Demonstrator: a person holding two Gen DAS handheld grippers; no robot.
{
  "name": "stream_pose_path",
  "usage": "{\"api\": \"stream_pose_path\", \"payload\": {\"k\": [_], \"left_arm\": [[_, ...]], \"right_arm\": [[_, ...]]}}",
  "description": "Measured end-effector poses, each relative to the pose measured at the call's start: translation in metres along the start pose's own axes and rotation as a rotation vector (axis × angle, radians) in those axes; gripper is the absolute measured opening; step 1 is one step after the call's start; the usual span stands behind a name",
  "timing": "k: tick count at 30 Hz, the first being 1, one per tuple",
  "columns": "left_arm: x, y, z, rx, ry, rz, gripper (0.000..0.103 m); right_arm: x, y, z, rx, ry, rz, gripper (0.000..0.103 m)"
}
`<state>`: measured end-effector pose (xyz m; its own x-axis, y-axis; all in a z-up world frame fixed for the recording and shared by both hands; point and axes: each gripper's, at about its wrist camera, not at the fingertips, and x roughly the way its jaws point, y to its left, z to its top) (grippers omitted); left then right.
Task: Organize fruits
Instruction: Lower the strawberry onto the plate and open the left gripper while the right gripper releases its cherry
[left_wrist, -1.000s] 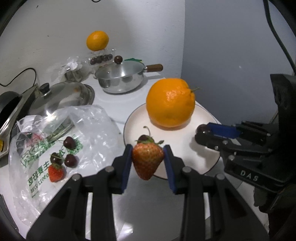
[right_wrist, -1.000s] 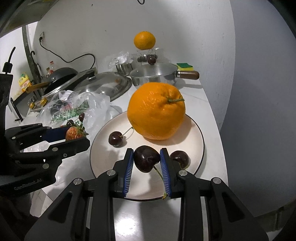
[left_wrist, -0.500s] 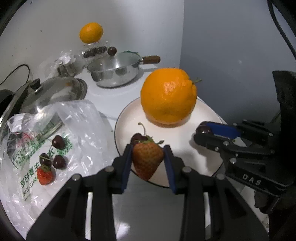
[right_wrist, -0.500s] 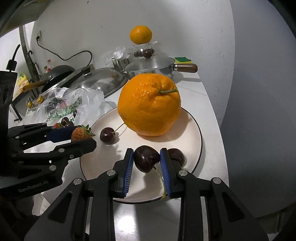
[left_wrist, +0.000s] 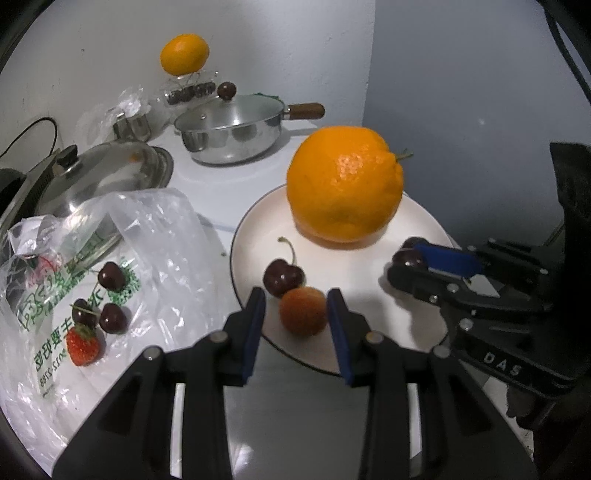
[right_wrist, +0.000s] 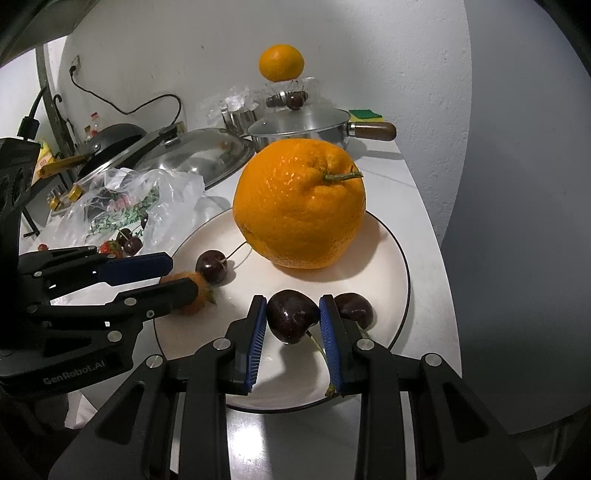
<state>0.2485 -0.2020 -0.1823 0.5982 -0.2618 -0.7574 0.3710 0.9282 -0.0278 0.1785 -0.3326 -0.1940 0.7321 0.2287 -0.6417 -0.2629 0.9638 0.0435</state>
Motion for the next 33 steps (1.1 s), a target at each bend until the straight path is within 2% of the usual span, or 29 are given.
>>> {"api": "stream_pose_path", "payload": {"k": [9,17,20,23,33], "left_arm": [[-0.005,0.005,0.0,-0.014,-0.003,0.002,0.038],[-0.014,0.01,0.0,-0.034,-0.016,0.004,0.051],[-0.017,0.012,-0.001,-0.037,-0.022,0.01,0.051],[-0.021,0.013,-0.002,-0.043,-0.026,0.014,0.051],[-0.038,0.021,-0.008,-0.057,-0.052,0.026,0.051]], "right_arm": [[0.001,0.004,0.001,-0.003,0.013,-0.009,0.031],[0.0,0.006,0.001,-0.006,0.011,-0.013,0.031],[-0.001,0.007,0.002,-0.008,0.01,-0.015,0.032],[-0.004,0.01,0.003,-0.003,0.006,-0.018,0.041],[-0.014,0.023,0.004,-0.017,-0.009,-0.022,0.041]]}}
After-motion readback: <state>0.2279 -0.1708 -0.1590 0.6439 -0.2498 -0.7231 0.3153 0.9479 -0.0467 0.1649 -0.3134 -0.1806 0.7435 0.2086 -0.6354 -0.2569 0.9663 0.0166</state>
